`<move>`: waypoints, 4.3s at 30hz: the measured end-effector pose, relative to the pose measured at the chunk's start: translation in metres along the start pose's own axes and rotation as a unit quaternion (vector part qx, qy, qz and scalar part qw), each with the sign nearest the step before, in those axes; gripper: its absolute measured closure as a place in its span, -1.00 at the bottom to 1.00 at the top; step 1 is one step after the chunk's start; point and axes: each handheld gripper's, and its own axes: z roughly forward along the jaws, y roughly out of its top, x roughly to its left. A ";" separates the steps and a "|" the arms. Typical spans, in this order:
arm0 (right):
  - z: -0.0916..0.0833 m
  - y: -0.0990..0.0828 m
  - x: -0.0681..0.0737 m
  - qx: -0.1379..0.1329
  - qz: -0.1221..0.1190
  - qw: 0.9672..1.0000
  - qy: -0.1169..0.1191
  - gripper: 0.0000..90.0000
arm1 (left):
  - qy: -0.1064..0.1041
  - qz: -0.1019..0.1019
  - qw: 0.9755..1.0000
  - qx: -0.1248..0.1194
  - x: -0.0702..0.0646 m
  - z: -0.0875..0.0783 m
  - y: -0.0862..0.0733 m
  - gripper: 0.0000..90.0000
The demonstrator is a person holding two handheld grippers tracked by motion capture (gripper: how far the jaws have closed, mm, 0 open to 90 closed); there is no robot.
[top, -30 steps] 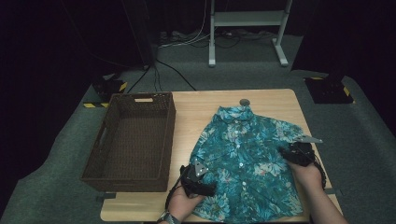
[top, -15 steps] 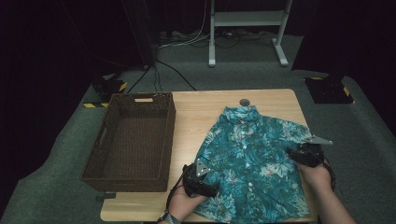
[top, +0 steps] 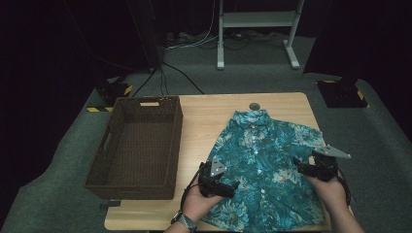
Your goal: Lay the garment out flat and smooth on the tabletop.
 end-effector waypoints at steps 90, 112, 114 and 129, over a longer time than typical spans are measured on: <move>0.012 -0.040 0.027 0.088 -0.052 0.994 0.041 -0.99 | 0.089 -0.024 0.994 0.054 0.035 0.095 0.069 0.87; 0.012 -0.041 0.027 0.087 -0.049 0.994 0.037 -0.99 | 0.162 -0.066 0.985 0.000 0.081 0.008 0.087 0.83; 0.012 -0.041 0.028 0.086 -0.049 0.994 0.037 -0.99 | 0.170 -0.071 0.983 -0.003 0.085 0.001 0.089 0.83; 0.012 -0.041 0.028 0.086 -0.047 0.995 0.035 -0.99 | 0.211 -0.083 0.974 -0.020 0.097 -0.023 0.101 0.28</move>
